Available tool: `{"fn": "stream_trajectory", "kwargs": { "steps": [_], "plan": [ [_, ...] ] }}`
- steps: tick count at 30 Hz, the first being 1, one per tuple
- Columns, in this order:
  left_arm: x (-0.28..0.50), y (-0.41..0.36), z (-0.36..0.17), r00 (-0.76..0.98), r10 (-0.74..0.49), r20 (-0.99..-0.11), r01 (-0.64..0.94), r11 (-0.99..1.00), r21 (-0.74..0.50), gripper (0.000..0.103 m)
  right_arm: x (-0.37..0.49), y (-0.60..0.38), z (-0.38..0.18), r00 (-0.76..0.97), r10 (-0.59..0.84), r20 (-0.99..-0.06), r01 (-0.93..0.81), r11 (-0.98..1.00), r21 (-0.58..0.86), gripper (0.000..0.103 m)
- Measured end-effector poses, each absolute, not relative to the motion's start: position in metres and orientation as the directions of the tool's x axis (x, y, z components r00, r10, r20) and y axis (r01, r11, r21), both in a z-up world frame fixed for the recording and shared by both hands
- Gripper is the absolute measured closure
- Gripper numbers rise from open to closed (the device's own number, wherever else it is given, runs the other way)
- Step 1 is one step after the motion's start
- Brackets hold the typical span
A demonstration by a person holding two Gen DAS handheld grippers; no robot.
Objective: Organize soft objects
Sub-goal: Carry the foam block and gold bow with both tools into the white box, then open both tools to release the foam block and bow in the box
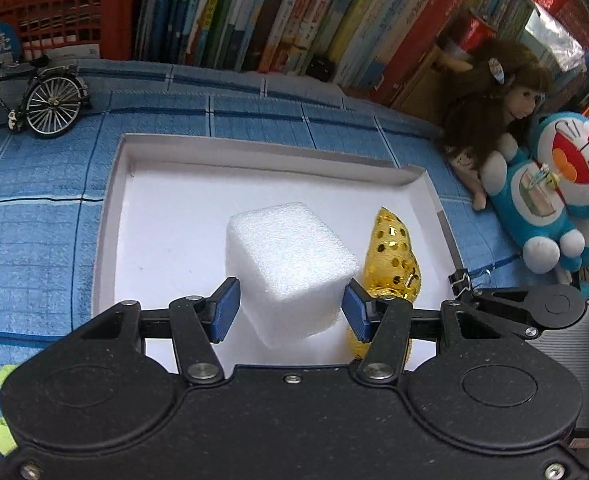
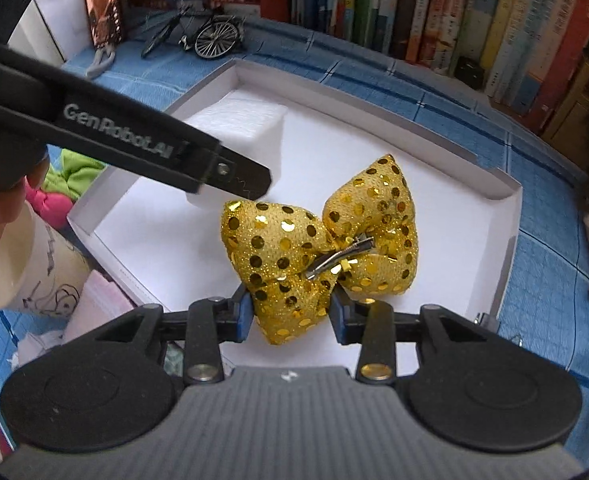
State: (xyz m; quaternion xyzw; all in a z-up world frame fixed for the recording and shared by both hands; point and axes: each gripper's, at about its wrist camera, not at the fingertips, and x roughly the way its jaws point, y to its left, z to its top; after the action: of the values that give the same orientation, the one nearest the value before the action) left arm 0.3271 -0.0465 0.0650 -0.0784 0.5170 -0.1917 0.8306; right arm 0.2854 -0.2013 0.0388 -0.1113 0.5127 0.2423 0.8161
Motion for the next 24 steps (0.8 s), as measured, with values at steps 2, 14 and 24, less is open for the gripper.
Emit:
{"fn": "stream_trajectory", "kwargs": {
  "steps": [2, 14, 24],
  "plan": [
    [0.327, -0.05, 0.063, 0.388, -0.392, -0.834, 0.243, 0.916, -0.318, 0.05, 0.286, -0.2, 0.037, 0.352, 0.272, -0.895, -0.51, 0.858, 0.06, 0.057],
    [0.333, -0.056, 0.054, 0.371, -0.374, -0.85, 0.251, 0.922, -0.296, 0.049, 0.294, -0.201, 0.029, 0.333, 0.257, -0.907, -0.505, 0.861, 0.058, 0.05],
    [0.331, -0.045, 0.064, 0.386, -0.386, -0.838, 0.203, 0.921, -0.331, 0.024, 0.296, -0.21, 0.03, 0.349, 0.275, -0.896, -0.462, 0.882, 0.09, 0.031]
  ]
}}
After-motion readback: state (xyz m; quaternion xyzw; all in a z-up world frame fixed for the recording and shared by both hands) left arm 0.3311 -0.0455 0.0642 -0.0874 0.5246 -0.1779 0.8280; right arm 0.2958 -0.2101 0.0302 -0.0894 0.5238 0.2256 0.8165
